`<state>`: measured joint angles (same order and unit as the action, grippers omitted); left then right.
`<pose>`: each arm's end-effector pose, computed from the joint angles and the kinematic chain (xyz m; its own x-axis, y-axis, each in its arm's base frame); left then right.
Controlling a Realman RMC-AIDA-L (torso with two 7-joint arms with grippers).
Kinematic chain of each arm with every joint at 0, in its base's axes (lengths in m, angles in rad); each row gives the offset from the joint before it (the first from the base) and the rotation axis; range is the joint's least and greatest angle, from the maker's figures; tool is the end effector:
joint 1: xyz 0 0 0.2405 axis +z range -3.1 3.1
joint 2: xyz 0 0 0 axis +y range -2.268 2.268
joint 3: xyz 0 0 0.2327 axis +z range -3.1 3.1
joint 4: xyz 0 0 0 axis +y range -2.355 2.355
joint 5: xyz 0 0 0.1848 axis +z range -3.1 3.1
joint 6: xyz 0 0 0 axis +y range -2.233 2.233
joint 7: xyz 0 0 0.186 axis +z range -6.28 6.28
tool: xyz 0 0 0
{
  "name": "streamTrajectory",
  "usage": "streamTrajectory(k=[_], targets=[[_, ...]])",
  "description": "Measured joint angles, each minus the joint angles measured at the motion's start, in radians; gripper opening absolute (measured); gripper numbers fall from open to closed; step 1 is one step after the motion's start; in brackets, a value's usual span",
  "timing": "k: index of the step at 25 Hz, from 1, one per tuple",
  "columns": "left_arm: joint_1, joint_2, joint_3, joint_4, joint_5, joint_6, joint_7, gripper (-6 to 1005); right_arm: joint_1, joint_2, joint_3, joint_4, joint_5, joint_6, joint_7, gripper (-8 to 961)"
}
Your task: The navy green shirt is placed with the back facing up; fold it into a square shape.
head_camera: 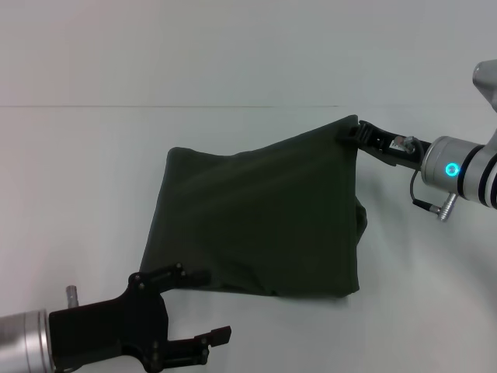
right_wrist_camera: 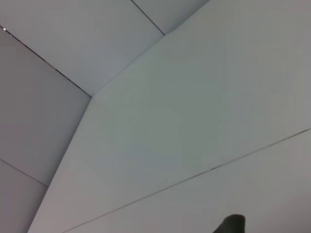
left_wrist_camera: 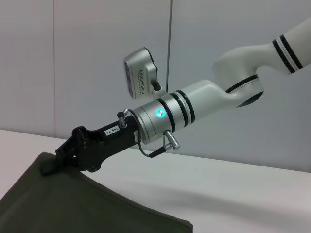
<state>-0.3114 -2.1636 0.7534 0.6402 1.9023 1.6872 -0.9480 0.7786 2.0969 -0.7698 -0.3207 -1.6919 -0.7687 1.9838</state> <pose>-0.2216 0.2406 -0.0520 0.8058 0.1008 0.5835 0.2617 -0.9446 -0.1982 0.2158 0.4261 -0.0547 0.1162 -0.6700 -0.7332 -0.9862 -0.1652 -0.0053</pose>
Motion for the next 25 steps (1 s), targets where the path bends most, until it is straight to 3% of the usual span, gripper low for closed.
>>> streamTrajectory(k=[10, 15, 18, 25], targets=[[-0.002, 0.001, 0.003, -0.012, 0.0, 0.001, 0.0, 806, 0.0, 0.002, -0.001, 0.013, 0.004, 0.039, 0.0, 20], [-0.002, 0.001, 0.002, -0.022, -0.003, 0.006, 0.0, 805, -0.013, 0.001, 0.005, 0.024, 0.02, 0.06, -0.036, 232], [-0.002, 0.001, -0.001, -0.032, -0.006, 0.007, 0.0, 804, -0.037, 0.001, 0.007, 0.026, 0.075, 0.04, -0.094, 290], [-0.001, 0.008, -0.065, -0.045, -0.011, 0.009, -0.094, 806, -0.159, -0.014, 0.002, -0.063, 0.144, -0.219, -0.258, 424]])
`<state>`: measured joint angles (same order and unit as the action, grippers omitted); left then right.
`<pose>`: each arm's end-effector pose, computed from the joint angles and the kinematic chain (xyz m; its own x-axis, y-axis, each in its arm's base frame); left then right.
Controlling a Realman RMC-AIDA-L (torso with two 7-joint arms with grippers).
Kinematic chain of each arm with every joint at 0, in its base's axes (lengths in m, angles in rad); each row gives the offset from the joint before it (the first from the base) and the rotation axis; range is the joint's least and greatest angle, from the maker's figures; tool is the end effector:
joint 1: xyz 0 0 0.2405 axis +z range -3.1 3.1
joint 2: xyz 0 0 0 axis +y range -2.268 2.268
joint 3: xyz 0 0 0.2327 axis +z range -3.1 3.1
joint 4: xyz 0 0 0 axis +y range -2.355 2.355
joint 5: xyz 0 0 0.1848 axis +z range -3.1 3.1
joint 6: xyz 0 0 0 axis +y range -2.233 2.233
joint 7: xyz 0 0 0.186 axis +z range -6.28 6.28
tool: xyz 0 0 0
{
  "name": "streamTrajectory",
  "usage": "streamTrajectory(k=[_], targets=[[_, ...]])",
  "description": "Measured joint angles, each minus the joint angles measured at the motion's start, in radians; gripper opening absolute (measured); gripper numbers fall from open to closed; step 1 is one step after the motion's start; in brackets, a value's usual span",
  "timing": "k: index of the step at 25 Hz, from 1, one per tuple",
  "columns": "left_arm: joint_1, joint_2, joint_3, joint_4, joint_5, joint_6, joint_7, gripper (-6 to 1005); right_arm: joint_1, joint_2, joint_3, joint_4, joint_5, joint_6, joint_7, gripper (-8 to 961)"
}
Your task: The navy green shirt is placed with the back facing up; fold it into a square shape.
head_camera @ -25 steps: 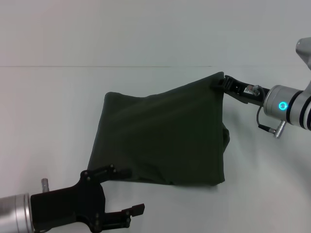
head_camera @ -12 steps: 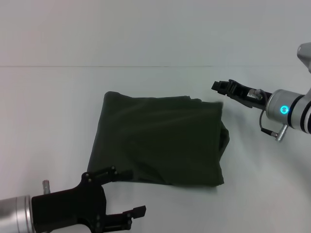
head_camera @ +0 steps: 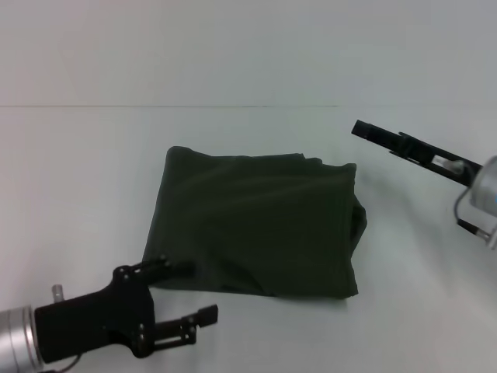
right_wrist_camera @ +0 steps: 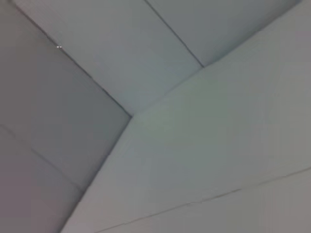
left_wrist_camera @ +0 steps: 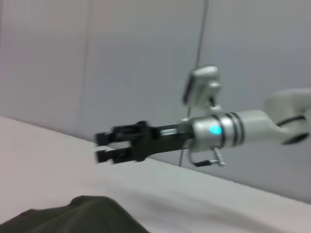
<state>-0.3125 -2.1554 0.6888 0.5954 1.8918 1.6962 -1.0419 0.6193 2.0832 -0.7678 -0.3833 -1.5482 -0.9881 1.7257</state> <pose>-0.2256 0.2433 -0.0453 0.7368 0.2109 0.6424 0.3936 -0.9063 -0.1539 0.2325 0.3973 -0.0281 0.2140 -0.5737 -0.7906 -0.9446 -0.3277 -0.0179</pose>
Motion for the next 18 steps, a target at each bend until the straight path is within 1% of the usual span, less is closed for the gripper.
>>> streamTrajectory(k=[1, 3, 5, 7, 9, 10, 11, 12, 15, 18], targets=[[-0.002, 0.004, -0.01, 0.001, 0.0, 0.0, -0.034, 806, -0.021, -0.003, -0.002, -0.022, -0.001, -0.042, -0.017, 443], [-0.007, 0.015, -0.024, 0.003, -0.001, 0.0, -0.094, 806, -0.069, -0.012, -0.004, -0.07, -0.006, -0.157, -0.063, 524], [-0.011, 0.028, -0.028, 0.002, 0.001, 0.001, -0.126, 807, -0.11, -0.028, -0.005, -0.114, -0.02, -0.273, -0.115, 605], [-0.01, 0.034, -0.028, 0.002, 0.002, 0.008, -0.138, 807, -0.143, -0.041, -0.006, -0.151, -0.053, -0.385, -0.171, 686], [-0.005, 0.039, -0.029, 0.008, 0.002, 0.019, -0.145, 808, -0.171, -0.046, -0.005, -0.183, -0.096, -0.482, -0.239, 914], [-0.003, 0.04, -0.029, 0.013, 0.002, 0.023, -0.145, 808, -0.187, -0.046, -0.003, -0.198, -0.118, -0.528, -0.288, 917], [0.0, 0.042, -0.03, 0.019, 0.005, 0.028, -0.145, 808, -0.22, -0.043, 0.0, -0.215, -0.144, -0.594, -0.377, 920], [0.002, 0.043, -0.03, 0.027, 0.009, 0.032, -0.145, 809, -0.22, -0.043, 0.0, -0.215, -0.144, -0.594, -0.377, 923], [0.009, 0.045, -0.03, 0.044, 0.023, 0.035, -0.144, 809, -0.264, -0.032, -0.003, -0.219, -0.16, -0.654, -0.518, 931], [0.012, 0.045, -0.031, 0.056, 0.06, 0.04, -0.14, 808, -0.303, -0.016, 0.0, -0.215, -0.192, -0.67, -0.631, 930]])
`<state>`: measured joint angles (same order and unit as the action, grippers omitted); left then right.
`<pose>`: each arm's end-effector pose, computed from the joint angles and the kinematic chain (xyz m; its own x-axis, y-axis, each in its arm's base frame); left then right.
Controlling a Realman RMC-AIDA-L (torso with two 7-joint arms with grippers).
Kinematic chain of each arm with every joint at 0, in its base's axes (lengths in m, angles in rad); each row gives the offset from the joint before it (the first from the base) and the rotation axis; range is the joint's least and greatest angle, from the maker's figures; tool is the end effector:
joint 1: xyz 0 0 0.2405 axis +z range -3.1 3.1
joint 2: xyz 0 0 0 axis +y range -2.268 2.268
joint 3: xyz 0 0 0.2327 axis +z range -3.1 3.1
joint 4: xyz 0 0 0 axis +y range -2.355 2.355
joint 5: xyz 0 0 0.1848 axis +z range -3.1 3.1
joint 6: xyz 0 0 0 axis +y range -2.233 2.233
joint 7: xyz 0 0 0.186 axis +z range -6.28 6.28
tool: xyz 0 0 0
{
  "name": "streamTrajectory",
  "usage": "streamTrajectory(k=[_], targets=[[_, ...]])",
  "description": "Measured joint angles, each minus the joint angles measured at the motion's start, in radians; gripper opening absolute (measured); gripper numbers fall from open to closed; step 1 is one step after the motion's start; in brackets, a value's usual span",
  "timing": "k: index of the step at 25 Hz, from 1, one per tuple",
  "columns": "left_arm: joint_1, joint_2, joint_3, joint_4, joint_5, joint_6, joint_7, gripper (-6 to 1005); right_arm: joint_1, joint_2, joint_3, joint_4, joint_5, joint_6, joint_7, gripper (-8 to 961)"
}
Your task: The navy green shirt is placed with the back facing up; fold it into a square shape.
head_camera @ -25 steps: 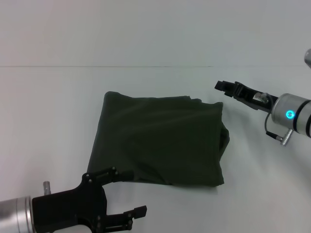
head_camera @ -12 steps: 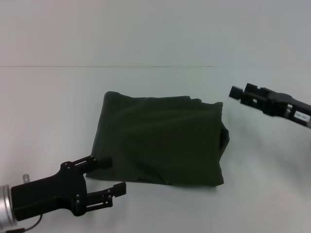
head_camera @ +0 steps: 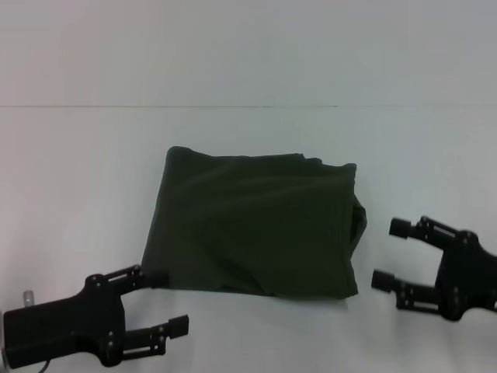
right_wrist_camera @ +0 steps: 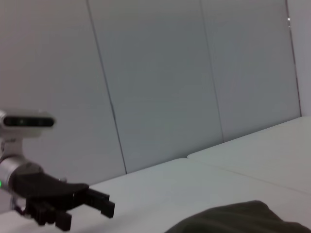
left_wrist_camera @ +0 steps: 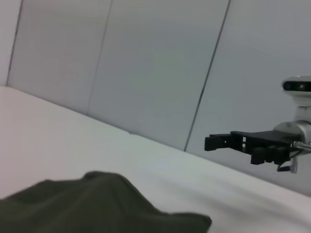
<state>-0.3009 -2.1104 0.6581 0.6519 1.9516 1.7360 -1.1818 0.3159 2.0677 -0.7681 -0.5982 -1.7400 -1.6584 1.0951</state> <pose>-0.2421 0.2414 -0.0260 0.7369 0.3120 0.5997 0.4599 -0.8816 -0.1066 0.2348 0.2655 -0.0130 0.7378 -0.1878 -0.6484 -0.4172 -0.8820 -0.2192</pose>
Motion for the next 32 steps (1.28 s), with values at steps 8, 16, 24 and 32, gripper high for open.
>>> streamTrajectory(k=[8, 16, 24, 32], targets=[[0.022, -0.007, 0.001, -0.007, 0.055, -0.025, 0.092, 808, -0.052, 0.016, 0.004, 0.091, -0.088, 0.062, -0.209, 928], [0.032, -0.012, -0.003, -0.047, 0.059, -0.089, 0.121, 808, -0.063, 0.018, 0.017, 0.189, -0.086, 0.113, -0.33, 927], [0.054, -0.011, -0.05, -0.048, 0.063, -0.089, 0.122, 808, -0.062, 0.02, 0.045, 0.199, -0.083, 0.105, -0.331, 927], [0.064, -0.011, -0.084, -0.048, 0.058, -0.079, 0.122, 808, -0.053, 0.022, 0.047, 0.2, -0.086, 0.104, -0.331, 927]])
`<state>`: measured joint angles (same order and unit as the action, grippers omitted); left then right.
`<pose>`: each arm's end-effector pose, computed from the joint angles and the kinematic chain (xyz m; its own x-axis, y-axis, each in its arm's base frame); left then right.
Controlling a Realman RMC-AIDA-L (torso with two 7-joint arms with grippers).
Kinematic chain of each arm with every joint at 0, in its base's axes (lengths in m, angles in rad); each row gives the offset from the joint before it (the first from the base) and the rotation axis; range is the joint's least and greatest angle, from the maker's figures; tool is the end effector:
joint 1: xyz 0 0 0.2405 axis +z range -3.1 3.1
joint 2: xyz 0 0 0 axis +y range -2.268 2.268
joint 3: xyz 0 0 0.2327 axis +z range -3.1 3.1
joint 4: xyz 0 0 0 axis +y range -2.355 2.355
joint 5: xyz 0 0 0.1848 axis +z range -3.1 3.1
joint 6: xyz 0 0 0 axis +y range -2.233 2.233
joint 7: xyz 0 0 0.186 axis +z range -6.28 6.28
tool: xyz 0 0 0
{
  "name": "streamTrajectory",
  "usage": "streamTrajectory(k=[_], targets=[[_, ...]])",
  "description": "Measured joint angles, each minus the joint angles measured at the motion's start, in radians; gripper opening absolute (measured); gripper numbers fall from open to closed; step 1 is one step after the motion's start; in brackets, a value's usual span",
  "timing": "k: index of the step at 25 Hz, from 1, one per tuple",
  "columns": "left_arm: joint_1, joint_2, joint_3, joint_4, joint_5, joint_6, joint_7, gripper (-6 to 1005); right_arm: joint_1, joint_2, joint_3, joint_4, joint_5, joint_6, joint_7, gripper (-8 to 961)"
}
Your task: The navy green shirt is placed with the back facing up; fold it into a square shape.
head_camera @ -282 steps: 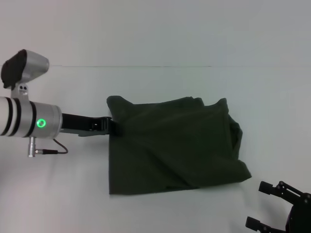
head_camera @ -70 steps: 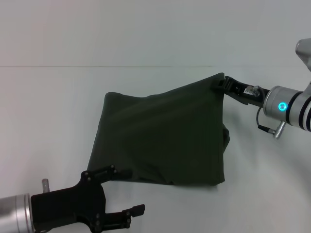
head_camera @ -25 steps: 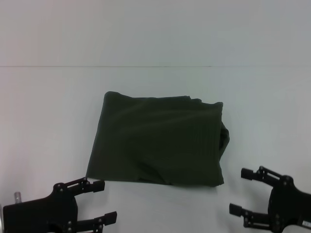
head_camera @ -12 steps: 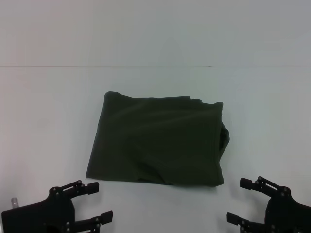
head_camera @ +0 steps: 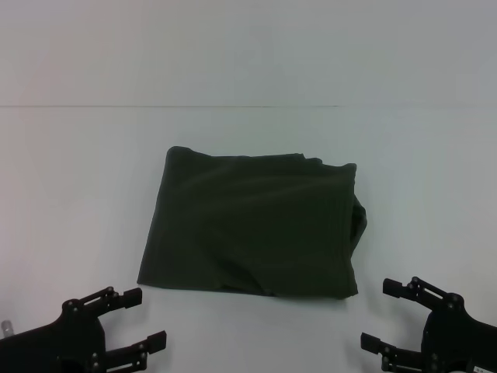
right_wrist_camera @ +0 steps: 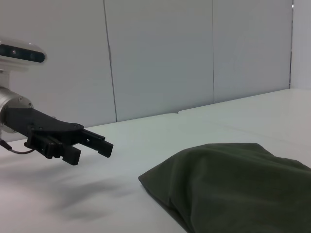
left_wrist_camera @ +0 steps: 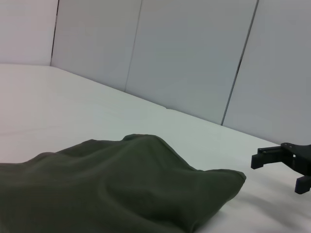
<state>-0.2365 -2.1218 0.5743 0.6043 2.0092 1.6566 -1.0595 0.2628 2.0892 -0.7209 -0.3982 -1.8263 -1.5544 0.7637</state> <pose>-0.2748 0.2286 -0.0328 0.7533 0.3219 0.5736 0.5180 -0.8277 -0.2158 0.2693 0.2326 -0.0535 0.8074 -0.1560 -0.5690 -0.3907 -0.8640 -0.3176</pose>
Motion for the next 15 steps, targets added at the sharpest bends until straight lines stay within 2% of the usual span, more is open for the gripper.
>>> streamTrajectory(k=[15], targets=[[-0.001, -0.004, -0.008, -0.011, -0.002, 0.007, 0.014, 809, 0.007, 0.002, 0.0, 0.009, 0.004, 0.003, -0.001, 927]])
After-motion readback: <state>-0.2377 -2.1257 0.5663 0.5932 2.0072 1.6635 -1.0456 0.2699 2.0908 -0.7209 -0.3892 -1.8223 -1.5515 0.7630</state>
